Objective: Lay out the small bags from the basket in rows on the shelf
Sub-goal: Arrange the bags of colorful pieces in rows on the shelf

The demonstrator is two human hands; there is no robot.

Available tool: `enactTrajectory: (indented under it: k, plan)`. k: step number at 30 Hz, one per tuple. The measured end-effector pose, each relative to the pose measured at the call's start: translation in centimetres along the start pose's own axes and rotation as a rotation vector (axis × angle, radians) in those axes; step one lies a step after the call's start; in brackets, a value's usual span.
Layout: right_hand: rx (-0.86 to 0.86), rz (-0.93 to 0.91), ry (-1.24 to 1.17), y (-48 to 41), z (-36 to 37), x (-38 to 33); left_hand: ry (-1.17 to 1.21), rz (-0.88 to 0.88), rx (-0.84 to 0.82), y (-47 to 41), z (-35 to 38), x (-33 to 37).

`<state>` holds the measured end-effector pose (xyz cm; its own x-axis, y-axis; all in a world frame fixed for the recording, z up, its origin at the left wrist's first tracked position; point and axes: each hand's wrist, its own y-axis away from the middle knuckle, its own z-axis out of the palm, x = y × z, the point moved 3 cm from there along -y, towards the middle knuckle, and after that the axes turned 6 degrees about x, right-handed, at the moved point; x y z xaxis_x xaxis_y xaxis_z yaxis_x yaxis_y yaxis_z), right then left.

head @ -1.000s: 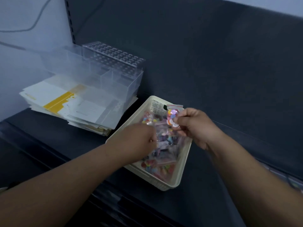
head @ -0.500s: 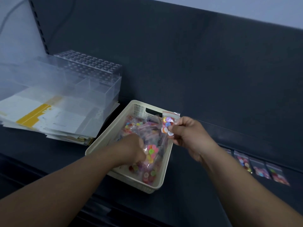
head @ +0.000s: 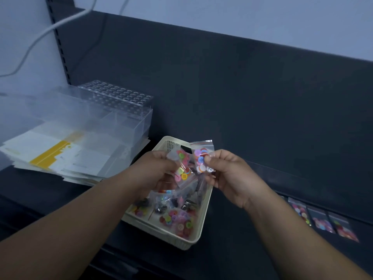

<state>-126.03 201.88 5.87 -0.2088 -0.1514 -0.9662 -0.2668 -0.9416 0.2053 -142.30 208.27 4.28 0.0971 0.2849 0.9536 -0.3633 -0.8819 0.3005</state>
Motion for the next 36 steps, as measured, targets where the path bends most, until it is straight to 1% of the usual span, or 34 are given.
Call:
enactTrajectory:
  k: [4,8,11,15,18,21,24,28,33,36]
  plan:
    - [-0.014,-0.043,0.016,0.2,-0.7,-0.9,-0.114,0.054,-0.055,0.3,2.1,0.6]
    - [0.035,-0.041,0.068,0.7,-3.2,-1.6,-0.170,0.100,-0.131,0.9,5.4,1.5]
    - [0.087,-0.047,0.120,2.0,-6.2,-2.0,-0.081,0.086,-0.144,1.2,8.3,1.8]
    - [0.128,-0.021,0.080,4.5,-10.9,-2.5,0.046,0.062,-0.082,1.5,13.3,1.7]
    - [0.164,-0.024,0.052,6.0,-15.1,-2.3,0.132,0.033,-0.126,2.0,18.0,1.1]
    - [0.241,-0.016,0.037,7.3,-19.9,-2.0,0.123,0.045,-0.185,2.6,22.9,0.4]
    - [0.299,0.017,0.048,8.7,-24.8,-1.5,0.107,0.067,-0.163,3.1,27.3,0.0]
    - [0.361,0.039,0.009,10.7,-31.3,-0.7,0.064,0.046,-0.139,3.5,32.8,-1.1]
    - [0.580,0.053,-0.006,12.2,-40.7,1.1,-0.021,0.050,-0.083,3.7,38.3,-2.9]
    - [0.648,0.082,0.054,12.2,-44.6,2.6,-0.072,0.047,-0.038,3.9,40.0,-3.9]
